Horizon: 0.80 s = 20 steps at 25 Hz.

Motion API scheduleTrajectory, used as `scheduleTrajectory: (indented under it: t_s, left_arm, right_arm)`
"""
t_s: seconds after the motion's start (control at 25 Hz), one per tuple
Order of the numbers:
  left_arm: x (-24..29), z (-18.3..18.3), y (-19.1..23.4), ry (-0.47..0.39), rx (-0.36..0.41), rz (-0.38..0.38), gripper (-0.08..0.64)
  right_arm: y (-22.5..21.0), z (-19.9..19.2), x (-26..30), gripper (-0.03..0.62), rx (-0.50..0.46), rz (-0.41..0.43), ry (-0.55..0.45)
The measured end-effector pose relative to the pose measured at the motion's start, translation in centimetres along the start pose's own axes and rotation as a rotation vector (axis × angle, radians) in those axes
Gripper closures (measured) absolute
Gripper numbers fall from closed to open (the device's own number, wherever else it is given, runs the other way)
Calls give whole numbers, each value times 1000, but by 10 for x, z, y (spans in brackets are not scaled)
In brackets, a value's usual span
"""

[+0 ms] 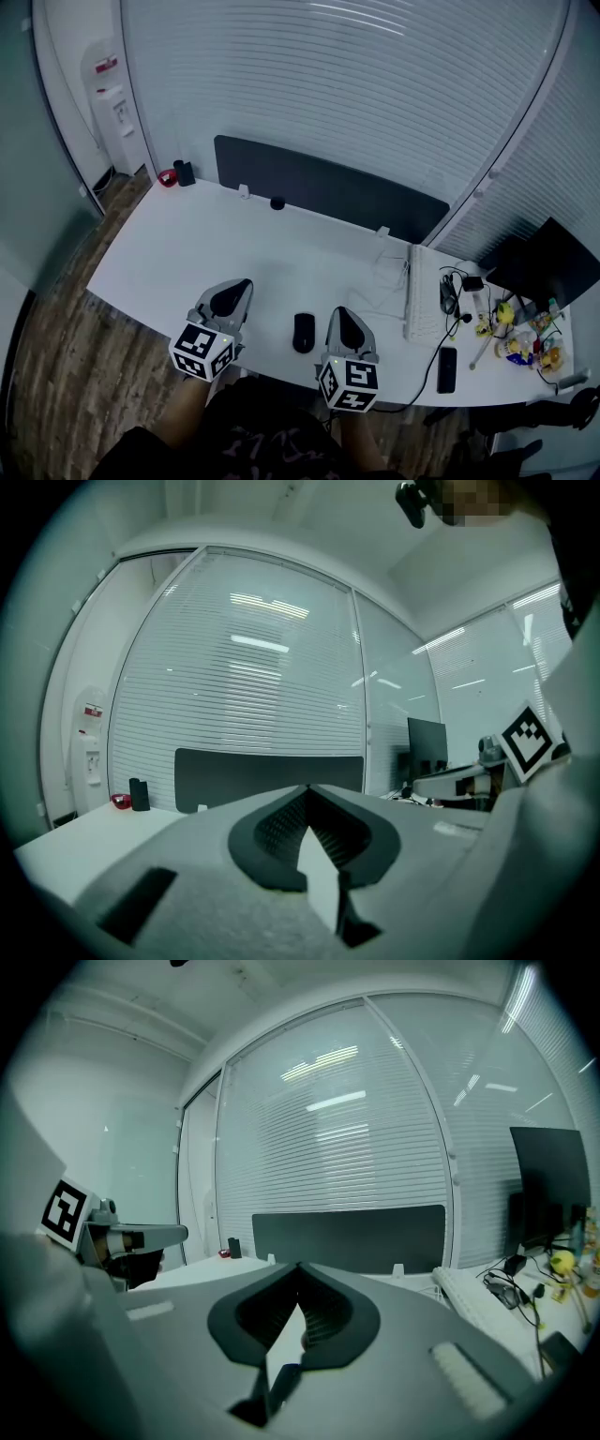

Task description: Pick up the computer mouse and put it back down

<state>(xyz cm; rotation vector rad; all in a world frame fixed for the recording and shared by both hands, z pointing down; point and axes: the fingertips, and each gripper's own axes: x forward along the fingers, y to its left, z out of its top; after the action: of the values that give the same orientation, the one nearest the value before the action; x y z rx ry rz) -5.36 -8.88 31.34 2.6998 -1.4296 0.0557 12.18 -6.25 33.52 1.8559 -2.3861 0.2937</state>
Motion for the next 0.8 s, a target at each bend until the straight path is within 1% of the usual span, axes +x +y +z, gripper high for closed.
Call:
scheduleTrajectory:
  t_s: [0.16,0.44,0.8]
  left_arm:
    - [-6,0,-2,-8,5,-5,563]
    - [-17,5,-7,-20,15,-4,564]
    - [-27,3,-5,-18,7,4,563]
  right_arm:
    - [8,1,-5,583,-19,9,-11]
    - [15,-1,-14,583,-15,14,-19]
    - [21,-4,-20,583,-7,16,-15]
